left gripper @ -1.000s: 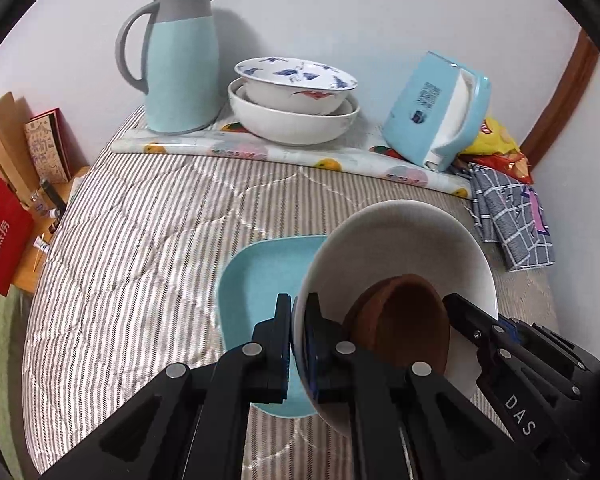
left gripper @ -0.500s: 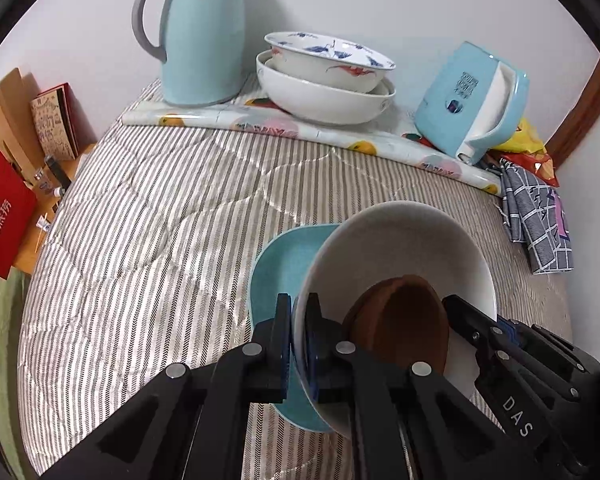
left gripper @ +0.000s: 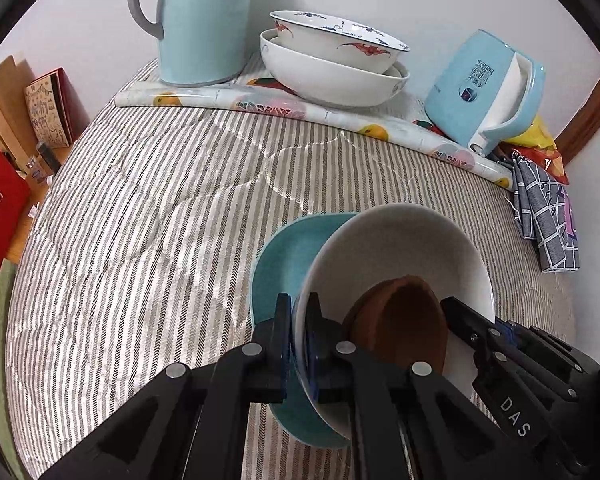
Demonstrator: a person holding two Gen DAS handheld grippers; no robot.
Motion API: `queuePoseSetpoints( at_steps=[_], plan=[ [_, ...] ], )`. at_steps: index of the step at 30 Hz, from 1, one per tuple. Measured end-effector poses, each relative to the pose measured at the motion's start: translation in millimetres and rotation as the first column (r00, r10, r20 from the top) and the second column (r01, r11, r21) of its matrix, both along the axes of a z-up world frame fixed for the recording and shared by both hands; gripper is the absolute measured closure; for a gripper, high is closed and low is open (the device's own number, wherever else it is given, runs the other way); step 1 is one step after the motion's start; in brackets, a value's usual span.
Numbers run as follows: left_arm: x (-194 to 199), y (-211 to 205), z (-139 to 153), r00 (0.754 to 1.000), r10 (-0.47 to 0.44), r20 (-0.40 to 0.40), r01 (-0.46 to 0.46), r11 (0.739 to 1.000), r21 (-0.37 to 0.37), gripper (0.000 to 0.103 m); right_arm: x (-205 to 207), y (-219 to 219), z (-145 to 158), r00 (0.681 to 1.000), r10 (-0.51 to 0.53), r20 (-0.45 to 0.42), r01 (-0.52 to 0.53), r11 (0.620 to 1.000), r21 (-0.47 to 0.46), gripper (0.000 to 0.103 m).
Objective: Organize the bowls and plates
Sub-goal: 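Lower the white bowl onto the light-blue plate and open both grippers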
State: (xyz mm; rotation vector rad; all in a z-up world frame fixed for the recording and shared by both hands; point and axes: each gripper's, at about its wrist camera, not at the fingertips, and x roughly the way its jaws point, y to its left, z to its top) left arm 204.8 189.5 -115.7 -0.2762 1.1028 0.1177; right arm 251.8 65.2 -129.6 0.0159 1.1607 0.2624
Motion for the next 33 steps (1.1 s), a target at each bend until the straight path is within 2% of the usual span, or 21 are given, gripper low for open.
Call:
queuePoseSetpoints(
  at_steps=[15, 20, 24, 28, 33],
  plan=[
    [8, 4, -2, 1.000, -0.003, -0.009, 0.002, 1.000, -0.026, 0.094, 12, -2, -6, 0.999, 0.017, -0.041, -0.017, 1.000, 0.014, 0.095],
    [7, 0, 0, 1.000, -0.010, -0.002, 0.010, 1.000, 0.007, 0.093, 13, -3, -8, 0.998, 0.015, -0.056, -0.013, 0.999, 0.034, 0.094],
    [6, 1, 2, 1.000, -0.006, 0.002, 0.006, 1.000, -0.001, 0.092, 12, -4, -3, 0.999, 0.020, -0.032, -0.019, 0.999, 0.031, 0.094],
    [4, 0, 5, 1.000, -0.009, 0.012, 0.009, 1.000, 0.010, 0.092, 9, -5, 2, 1.000, 0.021, -0.004, -0.021, 1.000, -0.015, 0.087],
    [-2, 2, 10, 1.000, -0.004, 0.020, 0.004, 1.000, -0.009, 0.091, 6, -9, 4, 1.000, 0.017, -0.010, -0.017, 1.000, 0.002, 0.087]
  ],
)
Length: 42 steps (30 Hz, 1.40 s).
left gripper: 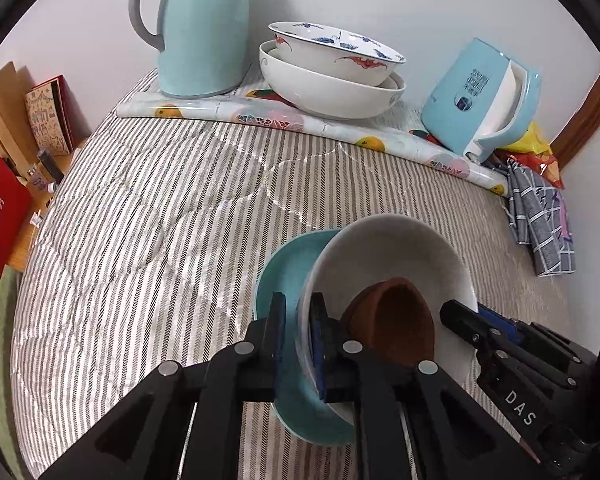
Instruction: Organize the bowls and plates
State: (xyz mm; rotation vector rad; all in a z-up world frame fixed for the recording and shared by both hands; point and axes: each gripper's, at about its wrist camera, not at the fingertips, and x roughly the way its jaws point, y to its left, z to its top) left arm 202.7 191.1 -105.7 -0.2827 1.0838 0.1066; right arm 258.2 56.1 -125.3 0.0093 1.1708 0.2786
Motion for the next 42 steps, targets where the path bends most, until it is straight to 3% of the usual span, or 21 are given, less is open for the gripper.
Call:
queuePoseSetpoints(
  at_steps=[15, 17, 19, 24, 29, 33, 35, 39, 42],
  plan=[
    [-35, -1, 31, 0.998, 0.019, 0.062, -0.022, 0.999, 0.033, 0.081, -33, -11, 25, 0.999, 0.010, 0.045, -0.009, 1.000, -0.021, 0.073],
    [-43, -8, 40, 0.997, 0.006, 0.081, -0.012, 0.997, 0.082, 0.075, -42, -15, 33, 0.998, 0.005, 0.065, -0.003, 1.000, -0.021, 0.060],
    [-51, -13, 48, 0.994, -0.003, 0.113, -0.006, 0.997, 0.078, 0.065, -52, -19, 43, 0.994, -0.015, 0.105, 0.020, 0.999, -0.045, 0.053],
    [-74, -32, 73, 0.980, -0.024, 0.198, 0.003, 0.994, 0.107, 0.055, -79, -34, 70, 0.981, -0.037, 0.192, 0.055, 0.994, -0.091, 0.046],
    [-98, -55, 94, 0.966, -0.059, 0.251, 0.022, 0.989, 0.146, 0.052, -108, -61, 96, 0.965, -0.075, 0.252, 0.106, 0.988, -0.109, 0.045],
    [-120, -70, 105, 0.955, -0.055, 0.293, 0.012, 0.989, 0.146, 0.034, -133, -84, 112, 0.953, -0.117, 0.278, 0.144, 0.987, -0.077, 0.043],
    [-133, -77, 110, 0.947, -0.062, 0.316, 0.016, 0.989, 0.147, 0.032, -148, -93, 117, 0.947, -0.133, 0.291, 0.161, 0.984, -0.076, 0.030],
    [-153, -91, 116, 0.945, -0.075, 0.319, 0.034, 0.991, 0.132, 0.024, -175, -107, 128, 0.930, -0.146, 0.336, 0.184, 0.979, -0.084, 0.015],
    [-166, -98, 117, 0.942, -0.081, 0.325, 0.040, 0.990, 0.132, 0.024, -193, -116, 133, 0.923, -0.156, 0.353, 0.200, 0.975, -0.092, 0.011]
  ],
)
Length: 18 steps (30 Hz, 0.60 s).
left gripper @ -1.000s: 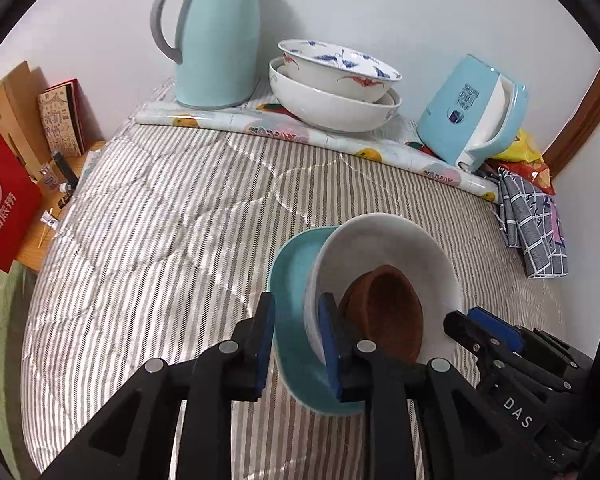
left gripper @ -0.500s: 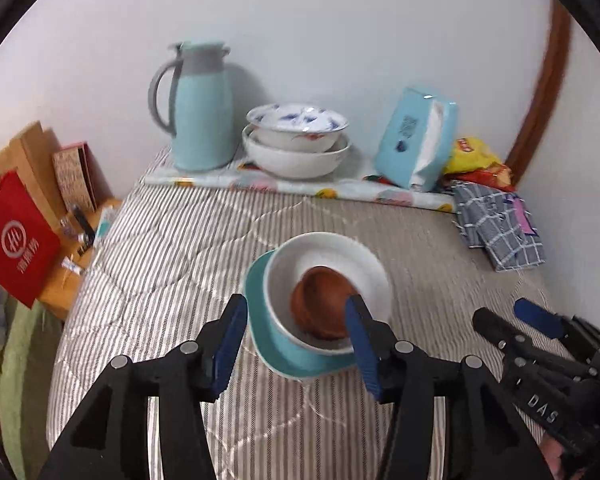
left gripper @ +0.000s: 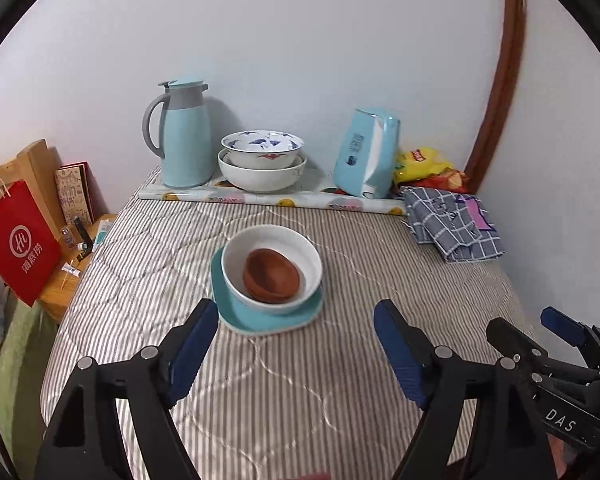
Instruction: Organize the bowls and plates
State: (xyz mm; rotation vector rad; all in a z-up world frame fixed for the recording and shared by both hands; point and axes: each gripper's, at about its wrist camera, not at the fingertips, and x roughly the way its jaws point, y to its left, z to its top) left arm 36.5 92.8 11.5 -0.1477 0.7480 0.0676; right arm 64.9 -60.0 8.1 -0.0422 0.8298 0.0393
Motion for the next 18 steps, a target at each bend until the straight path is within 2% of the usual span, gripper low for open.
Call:
queuePoseSetpoints(
  at_steps=[2, 8, 12, 18],
  plan=[
    [-11, -5, 0, 1.000, 0.002, 0.002, -0.002, 1.000, 0.000, 0.023, -11, -5, 3, 1.000, -0.009, 0.008, 0.009, 1.000, -0.010, 0.008],
    [-35, -12, 4, 1.000, 0.005, 0.019, -0.005, 1.000, 0.018, 0.021, -40, -16, 8, 0.999, -0.010, 0.034, 0.011, 1.000, -0.011, 0.008],
    [-43, -19, 8, 0.999, 0.013, 0.034, -0.015, 0.999, 0.052, 0.018, -50, -21, 8, 0.999, -0.011, 0.034, 0.011, 1.000, -0.005, 0.008],
    [-50, -21, 10, 0.999, 0.006, 0.038, -0.008, 0.999, 0.048, 0.018, -60, -26, 12, 0.999, -0.017, 0.045, 0.017, 1.000, -0.004, 0.008]
  ],
)
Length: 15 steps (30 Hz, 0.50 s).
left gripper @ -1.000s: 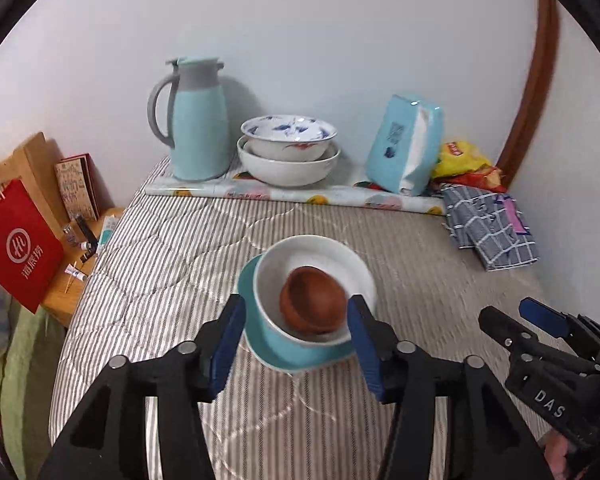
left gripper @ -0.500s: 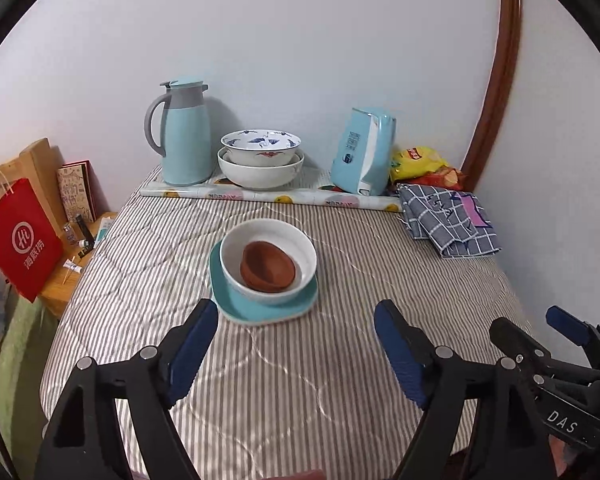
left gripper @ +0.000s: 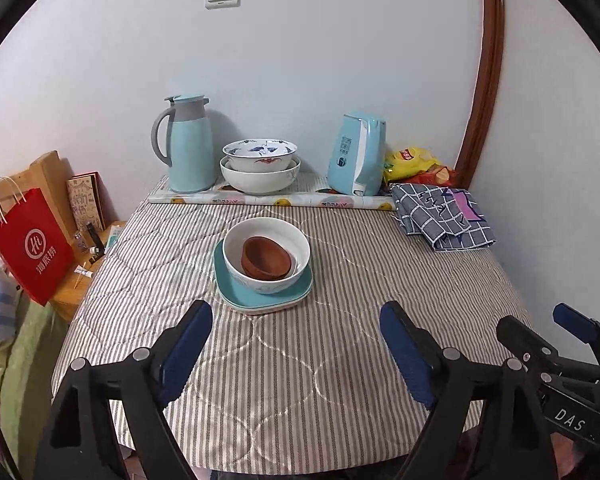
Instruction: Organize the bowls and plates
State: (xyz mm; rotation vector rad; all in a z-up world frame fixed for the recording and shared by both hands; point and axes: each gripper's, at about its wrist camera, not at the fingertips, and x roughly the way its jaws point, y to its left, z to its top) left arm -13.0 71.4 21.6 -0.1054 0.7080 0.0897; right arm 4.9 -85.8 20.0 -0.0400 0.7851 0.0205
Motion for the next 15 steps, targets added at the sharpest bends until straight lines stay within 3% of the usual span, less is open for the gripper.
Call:
queuePoseSetpoints(
  at_steps=[15],
  plan=[
    [-6.1, -1.7, 0.4, 1.000, -0.003, -0.006, 0.003, 1.000, 0.003, 0.018, -10.7, 2.7, 5.8, 1.000, 0.005, 0.010, -0.005, 1.000, -0.012, 0.008]
  ],
)
